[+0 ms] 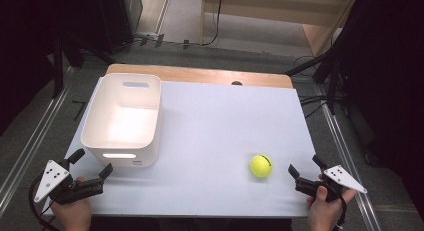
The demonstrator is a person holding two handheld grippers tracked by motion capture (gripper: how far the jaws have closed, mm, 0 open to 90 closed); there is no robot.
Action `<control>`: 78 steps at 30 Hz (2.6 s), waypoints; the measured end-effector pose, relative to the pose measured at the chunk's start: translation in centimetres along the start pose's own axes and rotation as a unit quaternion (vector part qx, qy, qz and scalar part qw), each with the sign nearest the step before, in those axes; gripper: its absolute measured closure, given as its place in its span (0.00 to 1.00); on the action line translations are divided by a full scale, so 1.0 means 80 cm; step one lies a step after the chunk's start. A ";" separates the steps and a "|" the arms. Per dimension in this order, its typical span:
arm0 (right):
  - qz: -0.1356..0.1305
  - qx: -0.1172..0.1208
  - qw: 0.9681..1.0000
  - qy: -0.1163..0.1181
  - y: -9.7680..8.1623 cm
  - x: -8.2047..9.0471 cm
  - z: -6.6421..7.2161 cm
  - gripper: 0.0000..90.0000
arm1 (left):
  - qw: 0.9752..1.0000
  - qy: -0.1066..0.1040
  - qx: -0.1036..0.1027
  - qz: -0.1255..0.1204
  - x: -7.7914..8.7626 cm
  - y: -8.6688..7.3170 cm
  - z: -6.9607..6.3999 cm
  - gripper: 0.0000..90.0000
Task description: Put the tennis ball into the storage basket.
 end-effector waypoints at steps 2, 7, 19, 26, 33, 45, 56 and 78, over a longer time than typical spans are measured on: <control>0.013 0.007 1.000 0.015 0.001 -0.001 0.001 0.00 | 1.000 0.004 0.005 -0.005 0.001 0.001 0.001 0.00; 0.030 0.015 0.999 0.032 0.002 -0.003 0.008 0.00 | 1.000 0.001 0.000 -0.004 0.000 0.001 0.001 0.00; 0.049 0.052 0.997 0.039 0.024 -0.012 0.034 0.00 | 1.000 0.000 -0.009 0.000 0.000 0.000 -0.003 0.00; 0.071 0.065 0.994 0.053 0.031 -0.015 0.041 0.00 | 1.000 0.002 -0.014 0.004 0.000 0.000 -0.004 0.00; 0.098 0.102 0.989 0.050 0.039 -0.016 0.053 0.00 | 1.000 0.001 -0.013 0.004 -0.001 0.000 -0.005 0.00; 0.137 0.141 0.978 0.066 0.053 -0.021 0.070 0.00 | 1.000 -0.001 -0.016 0.007 -0.002 -0.001 -0.005 0.00; 0.190 0.158 0.966 0.079 0.057 -0.032 0.076 0.00 | 1.000 -0.003 -0.018 0.011 -0.002 -0.001 -0.006 0.00; 0.256 0.193 0.942 0.104 0.061 -0.048 0.097 0.00 | 1.000 -0.005 -0.018 0.013 -0.003 -0.001 -0.006 0.00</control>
Point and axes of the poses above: each handheld gripper's, and its own axes: x roughly backward along the jaws, y roughly out of its top, z roughly to its left, the point moved 3 cm from there along -x, roughly forward along the jaws, and after that the axes turned 11 degrees about -x, right-handed, at the moved point
